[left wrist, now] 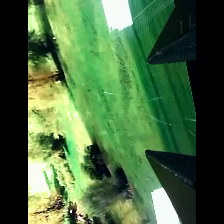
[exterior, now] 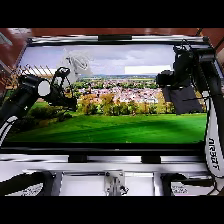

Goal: Fold the shirts.

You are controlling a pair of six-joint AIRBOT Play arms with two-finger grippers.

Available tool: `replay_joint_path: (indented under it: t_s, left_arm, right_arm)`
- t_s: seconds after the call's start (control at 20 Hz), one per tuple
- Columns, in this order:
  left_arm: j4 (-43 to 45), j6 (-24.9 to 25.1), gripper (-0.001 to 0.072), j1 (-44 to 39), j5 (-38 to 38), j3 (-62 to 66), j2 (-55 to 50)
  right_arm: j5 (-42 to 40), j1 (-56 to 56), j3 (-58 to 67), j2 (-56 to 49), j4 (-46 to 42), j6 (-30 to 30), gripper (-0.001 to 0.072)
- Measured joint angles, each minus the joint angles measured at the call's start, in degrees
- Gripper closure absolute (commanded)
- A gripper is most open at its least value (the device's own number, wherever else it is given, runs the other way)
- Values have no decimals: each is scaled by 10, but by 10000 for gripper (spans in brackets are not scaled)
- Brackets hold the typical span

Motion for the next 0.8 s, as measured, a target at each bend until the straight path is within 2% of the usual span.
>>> replay_joint_path:
  t_s: [0.8]
  left_arm:
    - [0, -2, 106, 0, 12, 0, -1]
  right_arm:
    - [0, 0, 0, 0, 0, 0, 170]
